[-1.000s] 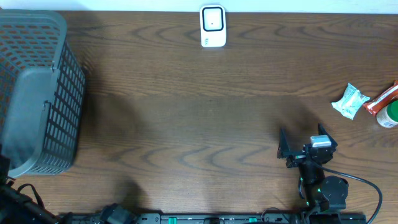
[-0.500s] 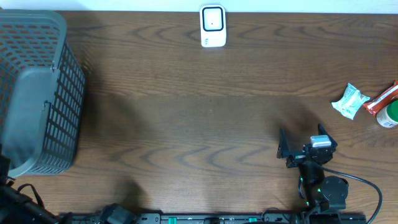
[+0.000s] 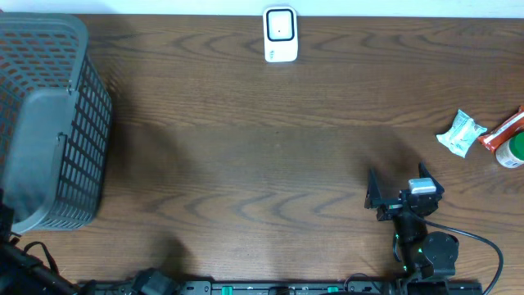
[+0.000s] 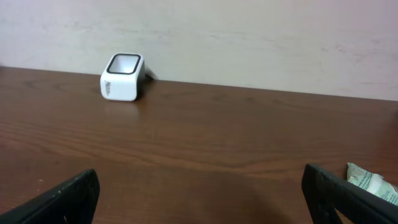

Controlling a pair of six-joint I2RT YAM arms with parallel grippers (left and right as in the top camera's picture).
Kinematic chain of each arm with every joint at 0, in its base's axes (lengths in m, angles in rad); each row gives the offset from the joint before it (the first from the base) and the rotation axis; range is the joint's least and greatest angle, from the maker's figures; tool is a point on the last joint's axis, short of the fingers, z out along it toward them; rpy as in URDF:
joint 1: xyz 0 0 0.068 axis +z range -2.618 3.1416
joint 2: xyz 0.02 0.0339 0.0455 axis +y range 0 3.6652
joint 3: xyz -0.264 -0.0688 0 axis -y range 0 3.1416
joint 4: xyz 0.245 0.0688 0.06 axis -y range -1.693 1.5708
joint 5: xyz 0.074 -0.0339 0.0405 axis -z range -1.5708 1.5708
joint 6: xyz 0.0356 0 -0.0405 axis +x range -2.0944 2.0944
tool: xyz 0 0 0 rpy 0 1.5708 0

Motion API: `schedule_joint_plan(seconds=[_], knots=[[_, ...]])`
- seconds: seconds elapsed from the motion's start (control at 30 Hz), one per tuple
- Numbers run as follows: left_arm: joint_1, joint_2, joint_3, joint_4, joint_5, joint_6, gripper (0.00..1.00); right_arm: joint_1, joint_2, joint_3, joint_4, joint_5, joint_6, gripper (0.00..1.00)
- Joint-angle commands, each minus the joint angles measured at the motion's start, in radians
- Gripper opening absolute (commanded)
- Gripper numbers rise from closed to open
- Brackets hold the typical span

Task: Scan the item barcode

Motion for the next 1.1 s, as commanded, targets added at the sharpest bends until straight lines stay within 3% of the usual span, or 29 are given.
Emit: schedule_joint_plan(seconds=[0.0,0.1,0.33,0.57,0.77,1.07], knots=[[-0.004,0.007,-0.022,0.002,-0.01,-0.135,0.85,0.001,-0.006,-0.001,-0.005,0.009,-0.008,0.99],[0.014,0.005,-0.033,0.0,0.037,-0.279,0.85,0.001,-0.006,-0.001,-0.005,0.009,-0.008,0.99],[0.149,0.002,-0.079,-0.312,0.495,-0.3,0.85,0.001,-0.006,-0.001,-0.005,0.009,-0.008,0.99],[0.277,-0.011,-0.113,-0.477,0.898,-0.316,0.85,0.001,-0.006,-0.001,-0.005,0.009,-0.008,0.99],[0.346,-0.061,-0.189,-0.568,1.069,-0.316,0.85,0.001,-0.006,-0.001,-0.005,0.009,-0.008,0.99],[0.43,-0.278,-0.492,-0.537,1.23,-0.315,0.85,0.001,-0.006,-0.001,-0.005,0.009,-0.008,0.99]])
